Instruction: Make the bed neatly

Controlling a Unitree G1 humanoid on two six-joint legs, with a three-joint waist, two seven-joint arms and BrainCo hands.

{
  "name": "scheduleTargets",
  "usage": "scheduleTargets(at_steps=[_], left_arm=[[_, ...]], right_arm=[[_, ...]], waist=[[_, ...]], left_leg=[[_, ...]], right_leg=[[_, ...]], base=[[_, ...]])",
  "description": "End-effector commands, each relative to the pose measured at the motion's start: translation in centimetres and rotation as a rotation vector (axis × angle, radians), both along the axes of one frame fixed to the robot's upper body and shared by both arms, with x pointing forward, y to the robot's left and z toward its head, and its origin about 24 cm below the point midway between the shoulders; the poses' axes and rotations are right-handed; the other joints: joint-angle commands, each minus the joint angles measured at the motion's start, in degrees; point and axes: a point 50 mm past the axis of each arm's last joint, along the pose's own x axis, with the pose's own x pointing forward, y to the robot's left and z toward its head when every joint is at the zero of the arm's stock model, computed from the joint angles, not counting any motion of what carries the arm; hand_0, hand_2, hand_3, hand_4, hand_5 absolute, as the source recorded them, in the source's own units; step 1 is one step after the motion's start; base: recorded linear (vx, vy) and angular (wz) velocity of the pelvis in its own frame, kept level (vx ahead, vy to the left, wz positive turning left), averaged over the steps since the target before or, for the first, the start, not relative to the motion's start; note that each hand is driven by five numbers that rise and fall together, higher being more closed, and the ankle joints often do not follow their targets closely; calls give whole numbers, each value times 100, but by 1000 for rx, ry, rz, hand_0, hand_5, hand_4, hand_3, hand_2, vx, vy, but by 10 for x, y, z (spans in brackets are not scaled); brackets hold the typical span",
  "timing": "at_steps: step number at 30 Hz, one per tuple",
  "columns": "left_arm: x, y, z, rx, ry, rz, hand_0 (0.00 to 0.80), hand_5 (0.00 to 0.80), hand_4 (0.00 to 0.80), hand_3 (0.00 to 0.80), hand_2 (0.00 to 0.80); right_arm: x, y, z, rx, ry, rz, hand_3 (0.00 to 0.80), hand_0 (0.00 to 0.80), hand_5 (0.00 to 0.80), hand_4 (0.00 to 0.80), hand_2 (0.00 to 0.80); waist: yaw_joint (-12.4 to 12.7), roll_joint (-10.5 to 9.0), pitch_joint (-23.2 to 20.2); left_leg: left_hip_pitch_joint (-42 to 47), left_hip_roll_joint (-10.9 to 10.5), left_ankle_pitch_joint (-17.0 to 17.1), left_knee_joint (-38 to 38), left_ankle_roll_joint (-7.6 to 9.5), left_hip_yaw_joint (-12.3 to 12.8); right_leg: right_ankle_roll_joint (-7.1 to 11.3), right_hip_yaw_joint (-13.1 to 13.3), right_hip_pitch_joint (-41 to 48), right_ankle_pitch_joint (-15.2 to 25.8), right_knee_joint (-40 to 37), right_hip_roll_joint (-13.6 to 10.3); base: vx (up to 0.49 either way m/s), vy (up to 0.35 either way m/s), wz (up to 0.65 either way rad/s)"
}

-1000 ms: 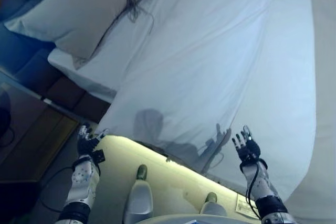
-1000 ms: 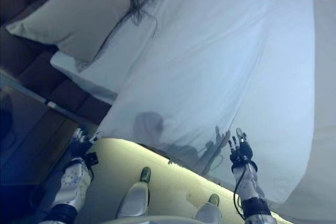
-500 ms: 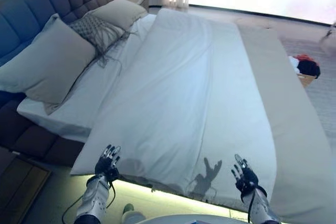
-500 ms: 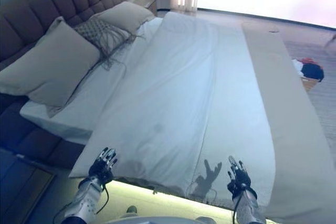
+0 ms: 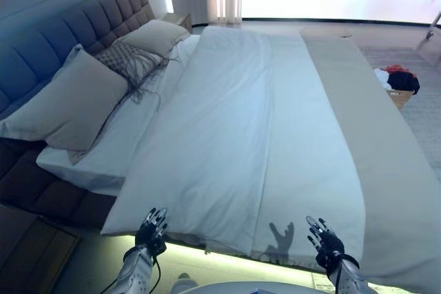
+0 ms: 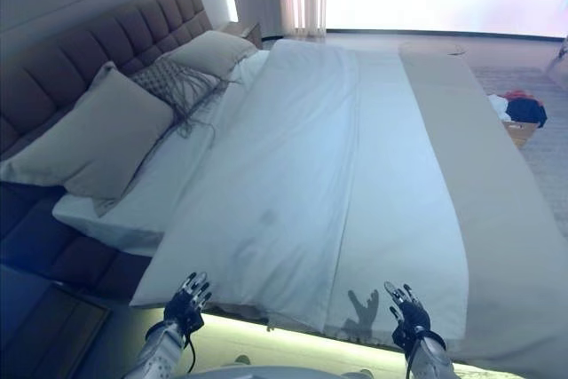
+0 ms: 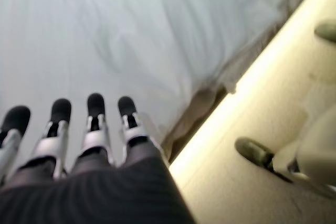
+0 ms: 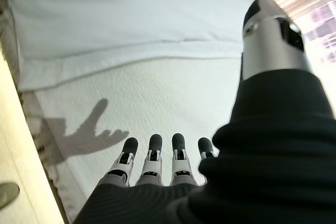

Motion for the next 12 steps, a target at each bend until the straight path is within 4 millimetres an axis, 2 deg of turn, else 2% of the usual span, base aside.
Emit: scheduleTargets(at_steps=[1,6,8,12], left_arm=[[34,15,23,121,-116,-95,0,0,0,0,0],[45,19,33,149,-172,-136,0,0,0,0,0],[52,17,39,155,-203,-141,0,0,0,0,0],[62,10,40,145,-206,-106,0,0,0,0,0]], right_arm=[[27,9,16,49,-166,-67,0,0,0,0,0],[25,18,12,66,-178,-104,0,0,0,0,0],[24,20,11,60,-177,-100,0,0,0,0,0],[26,25,8,69,-164,-98,0,0,0,0,0]], waist=[[106,-213,97],[22,-160,49],[-48,-136,50],[-66,-187,59]], left_leg=[[277,-565,258,21,272,48],[493,-809,365,-486,526,85],[490,-850,391,-571,593,111],[528,-856,344,-580,601,158]], right_leg=[[-565,-248,-17,193,375,616],[-315,-115,-279,473,917,487],[-324,-35,-389,462,1073,523],[-389,-69,-316,401,812,591]], base=[[2,135,-5],[-24,97,-14],[-59,63,-12],[-43,13,-2]])
